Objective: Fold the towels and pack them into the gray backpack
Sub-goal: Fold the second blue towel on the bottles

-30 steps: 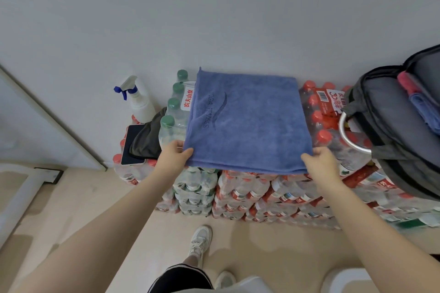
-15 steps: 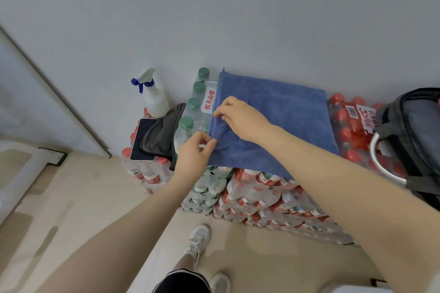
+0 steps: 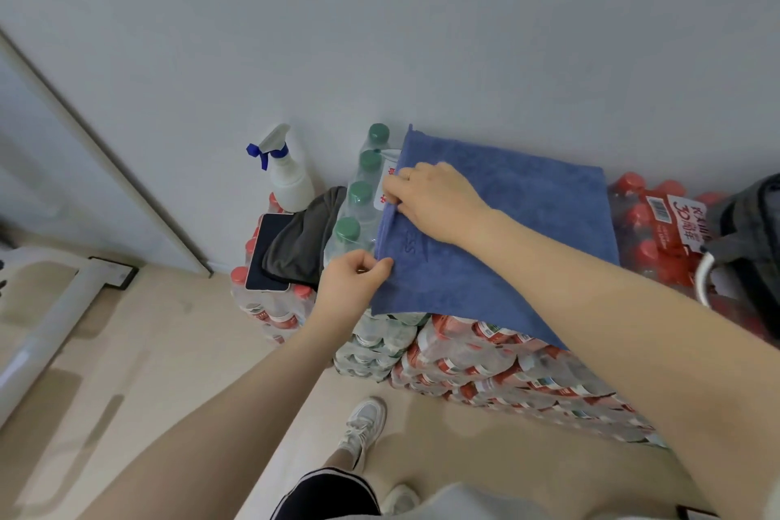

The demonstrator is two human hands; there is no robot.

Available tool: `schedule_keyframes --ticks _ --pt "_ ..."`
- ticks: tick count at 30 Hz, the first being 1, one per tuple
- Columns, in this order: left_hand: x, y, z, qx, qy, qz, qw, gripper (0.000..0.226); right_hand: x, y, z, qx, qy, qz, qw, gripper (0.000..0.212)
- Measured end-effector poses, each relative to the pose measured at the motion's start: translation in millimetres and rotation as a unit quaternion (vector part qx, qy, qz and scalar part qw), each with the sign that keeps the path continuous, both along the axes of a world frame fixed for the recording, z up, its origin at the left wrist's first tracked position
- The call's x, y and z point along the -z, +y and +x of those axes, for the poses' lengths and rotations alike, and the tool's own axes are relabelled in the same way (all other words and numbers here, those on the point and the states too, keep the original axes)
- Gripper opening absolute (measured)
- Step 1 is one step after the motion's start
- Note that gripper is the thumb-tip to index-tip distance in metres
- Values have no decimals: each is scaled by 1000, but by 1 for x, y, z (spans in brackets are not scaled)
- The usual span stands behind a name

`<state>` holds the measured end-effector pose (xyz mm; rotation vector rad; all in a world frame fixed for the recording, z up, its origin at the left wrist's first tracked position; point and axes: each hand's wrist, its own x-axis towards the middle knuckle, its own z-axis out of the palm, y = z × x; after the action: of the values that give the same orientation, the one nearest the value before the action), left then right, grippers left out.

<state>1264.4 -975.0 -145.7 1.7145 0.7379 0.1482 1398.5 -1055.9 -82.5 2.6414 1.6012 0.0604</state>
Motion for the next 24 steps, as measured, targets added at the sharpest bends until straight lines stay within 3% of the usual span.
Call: schedule_keyframes --ticks 4,6,8,11,15,18,20,21,24 --pt "10 -2 -4 -18 18 -41 999 32 22 -19 -24 95 87 22 991 50" --pt "15 -3 -6 -31 27 -75 996 31 35 -37 -35 73 92 14 993 59" --pt "20 -4 -8 -31 28 -99 994 29 50 -54 -46 37 27 -38 998 64" --pt "22 -4 -13 -43 12 -109 993 19 64 -76 -55 95 -23 -48 994 66" --pt "22 -6 -18 -53 12 -121 991 12 74 -117 -71 234 -24 0 972 63" --pt "23 -14 -18 -64 23 -191 979 21 86 -164 -85 292 16 47 955 61" --pt "20 -22 -20 -76 35 -235 968 19 87 -187 -95 379 76 134 912 64" --pt "19 -25 -20 -83 34 -258 962 17 85 -194 -99 425 102 219 872 62" --pt "19 -31 -23 -87 14 -326 941 15 80 -205 -101 539 169 449 692 39"
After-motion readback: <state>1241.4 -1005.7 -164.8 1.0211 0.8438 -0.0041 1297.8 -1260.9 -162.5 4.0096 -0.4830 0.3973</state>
